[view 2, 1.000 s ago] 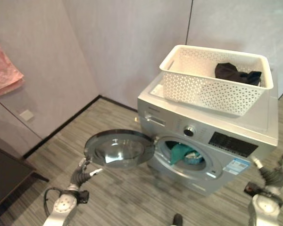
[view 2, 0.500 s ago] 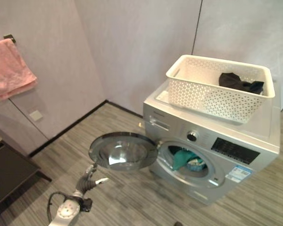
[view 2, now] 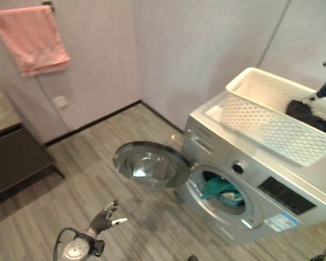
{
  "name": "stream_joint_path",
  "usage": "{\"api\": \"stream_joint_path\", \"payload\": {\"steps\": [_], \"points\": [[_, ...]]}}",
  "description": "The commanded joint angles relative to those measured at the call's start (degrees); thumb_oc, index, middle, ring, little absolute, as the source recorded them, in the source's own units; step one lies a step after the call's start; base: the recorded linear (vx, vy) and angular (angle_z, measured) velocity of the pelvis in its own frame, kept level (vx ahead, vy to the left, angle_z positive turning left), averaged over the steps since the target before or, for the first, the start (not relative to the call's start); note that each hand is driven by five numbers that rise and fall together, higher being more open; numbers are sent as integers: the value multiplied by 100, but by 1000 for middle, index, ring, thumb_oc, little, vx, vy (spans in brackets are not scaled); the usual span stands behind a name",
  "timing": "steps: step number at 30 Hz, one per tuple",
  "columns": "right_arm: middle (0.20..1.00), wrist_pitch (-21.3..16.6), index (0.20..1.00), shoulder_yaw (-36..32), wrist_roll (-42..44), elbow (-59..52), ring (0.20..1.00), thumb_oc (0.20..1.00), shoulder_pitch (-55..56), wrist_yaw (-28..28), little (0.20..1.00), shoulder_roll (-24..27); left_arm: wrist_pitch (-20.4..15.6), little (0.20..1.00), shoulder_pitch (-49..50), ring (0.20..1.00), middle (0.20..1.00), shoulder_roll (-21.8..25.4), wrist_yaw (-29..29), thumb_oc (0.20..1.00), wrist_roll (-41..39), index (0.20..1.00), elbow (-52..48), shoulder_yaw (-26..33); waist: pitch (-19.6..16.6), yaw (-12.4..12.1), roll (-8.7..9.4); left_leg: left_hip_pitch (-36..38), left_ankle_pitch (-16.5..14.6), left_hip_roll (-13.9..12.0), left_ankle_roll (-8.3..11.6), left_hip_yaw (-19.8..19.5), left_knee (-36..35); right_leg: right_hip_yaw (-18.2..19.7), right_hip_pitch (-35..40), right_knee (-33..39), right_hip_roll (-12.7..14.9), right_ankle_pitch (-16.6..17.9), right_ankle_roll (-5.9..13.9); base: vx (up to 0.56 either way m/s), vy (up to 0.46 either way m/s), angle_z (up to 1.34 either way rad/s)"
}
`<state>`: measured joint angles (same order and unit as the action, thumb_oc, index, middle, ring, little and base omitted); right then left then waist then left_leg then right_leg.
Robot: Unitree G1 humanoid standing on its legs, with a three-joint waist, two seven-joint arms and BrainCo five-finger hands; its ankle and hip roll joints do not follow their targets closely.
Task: Grab the laundry basket,head to the washer,open it,put in the laundry and shut it.
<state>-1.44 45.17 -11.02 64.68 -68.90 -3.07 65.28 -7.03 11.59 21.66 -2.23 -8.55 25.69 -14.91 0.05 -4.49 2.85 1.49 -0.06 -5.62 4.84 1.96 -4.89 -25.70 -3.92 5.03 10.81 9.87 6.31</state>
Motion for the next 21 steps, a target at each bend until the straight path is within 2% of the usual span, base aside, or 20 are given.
{"api": "stream_joint_path", "payload": {"steps": [1, 5, 6, 10, 17, 19, 20, 21], "points": [[1000, -1, 1000, 309, 10, 204, 1000, 1000, -689, -77, 1000, 208, -153, 1000, -324, 1000, 1000, 316, -103, 1000, -167, 1000, -326, -46, 264, -84, 108, -344, 11, -163, 180, -114, -11, 24, 247, -282, 32, -932, 222, -17, -84, 28], [1000, 10, 1000, 453, 62, 437, 1000, 1000, -804, -162, 1000, 286, -111, 1000, -350, 1000, 1000, 373, -151, 1000, -185, 1000, -339, -108, 383, -138, 24, -549, 119, -185, 242, -210, -11, -95, 150, -305, 6, -987, 175, 13, -69, 36], [1000, 49, 1000, 511, -9, 622, 1000, 1000, -847, -193, 1000, 344, -91, 1000, -344, 1000, 1000, 427, -211, 1000, -158, 1000, -417, -164, 414, -168, -20, -595, 73, -238, 306, -246, -11, -85, 167, -284, -60, -1102, 195, 94, -112, 28], [1000, 104, 1000, 329, -132, 1046, 1000, 1000, -724, -72, 1000, 355, -49, 1000, -354, 1000, 1000, 357, -217, 1000, -305, 1000, -409, -217, 473, -217, -109, -703, 149, -297, 354, -248, -11, -132, 108, -230, -119, -1141, 156, 36, -74, 10], [1000, 155, 1000, 167, 12, 1301, 1000, 1000, -553, -185, 1000, 568, -2, 1000, -420, 1000, 1000, 219, -220, 1000, -499, 1000, -379, -267, 483, -234, -124, -781, 212, -340, 387, -162, -11, -31, 22, -75, -195, -1123, 142, 33, -50, -2], [1000, 158, 1000, 257, 125, 1189, 1000, 1000, -370, -554, 1000, 700, 32, 1000, -373, 1000, 1000, 196, -300, 1000, -473, 1000, -354, -315, 474, -211, -88, -739, 214, -365, 389, -119, -11, 34, 43, -33, -236, -1118, 135, 40, -24, -7], [1000, 158, 1000, 254, 125, 1188, 1000, 1000, -366, -554, 1000, 701, 32, 1000, -373, 1000, 1000, 197, -300, 1000, -473, 1000, -353, -316, 474, -213, -87, -738, 214, -366, 389, -118, -11, 34, 43, -33, -237, -1118, 135, 30, -15, -13], [875, 141, 875, 269, 169, 1106, 875, 875, -234, -704, 875, 723, 47, 1000, -356, 1000, 1000, 191, -340, 1000, -431, 1000, -368, -349, 467, -197, -77, -717, 208, -376, 389, -111, -11, 53, 65, -29, -255, -1124, 129, 47, -13, -16]]}}
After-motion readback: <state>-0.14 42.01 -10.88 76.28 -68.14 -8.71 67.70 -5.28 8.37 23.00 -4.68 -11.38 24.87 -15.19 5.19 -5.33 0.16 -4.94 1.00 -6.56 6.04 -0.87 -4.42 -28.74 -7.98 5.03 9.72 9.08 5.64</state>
